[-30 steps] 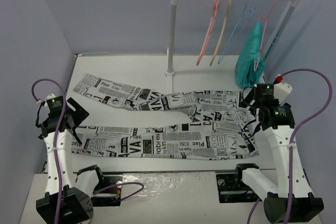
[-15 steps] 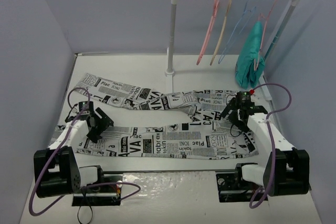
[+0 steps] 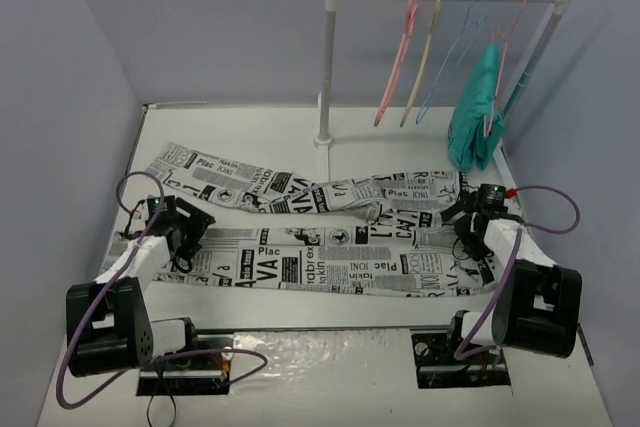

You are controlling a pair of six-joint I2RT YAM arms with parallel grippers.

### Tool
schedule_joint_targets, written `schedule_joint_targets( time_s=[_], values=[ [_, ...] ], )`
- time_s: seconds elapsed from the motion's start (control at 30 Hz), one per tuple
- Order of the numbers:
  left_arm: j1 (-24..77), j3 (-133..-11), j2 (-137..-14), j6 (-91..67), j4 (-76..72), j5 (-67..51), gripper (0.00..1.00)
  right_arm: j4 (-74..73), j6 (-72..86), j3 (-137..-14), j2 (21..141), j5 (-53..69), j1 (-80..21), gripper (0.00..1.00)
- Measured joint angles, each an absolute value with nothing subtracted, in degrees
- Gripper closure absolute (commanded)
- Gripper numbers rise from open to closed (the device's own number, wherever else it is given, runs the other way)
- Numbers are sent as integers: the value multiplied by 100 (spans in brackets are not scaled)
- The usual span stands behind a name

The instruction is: Place the trousers on the hanger

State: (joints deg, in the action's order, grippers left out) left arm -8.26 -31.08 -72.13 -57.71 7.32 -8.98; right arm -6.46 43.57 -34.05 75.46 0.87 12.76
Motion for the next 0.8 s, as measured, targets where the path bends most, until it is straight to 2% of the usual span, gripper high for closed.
schedule_joint_targets(
  time_s=[0.23, 0.4, 0.57, 0.8],
  values=[
    [-874, -3202, -6828, -5716, 1580, -936, 27, -805, 4064, -3560, 7553, -249, 1440, 8],
    [-901, -4690, -7263, -4976, 2095, -743, 27, -1086, 3855, -3776, 7062, -470, 721, 9],
    [-1247, -6069, -8166, -4389, 1847, -671, 27, -1244, 3488, -4467, 6694, -593, 595, 10],
    [-1774, -7404, -10206, -4157, 2029, -589, 27, -1367, 3134, -4803, 6667, -592, 559, 9]
  ],
)
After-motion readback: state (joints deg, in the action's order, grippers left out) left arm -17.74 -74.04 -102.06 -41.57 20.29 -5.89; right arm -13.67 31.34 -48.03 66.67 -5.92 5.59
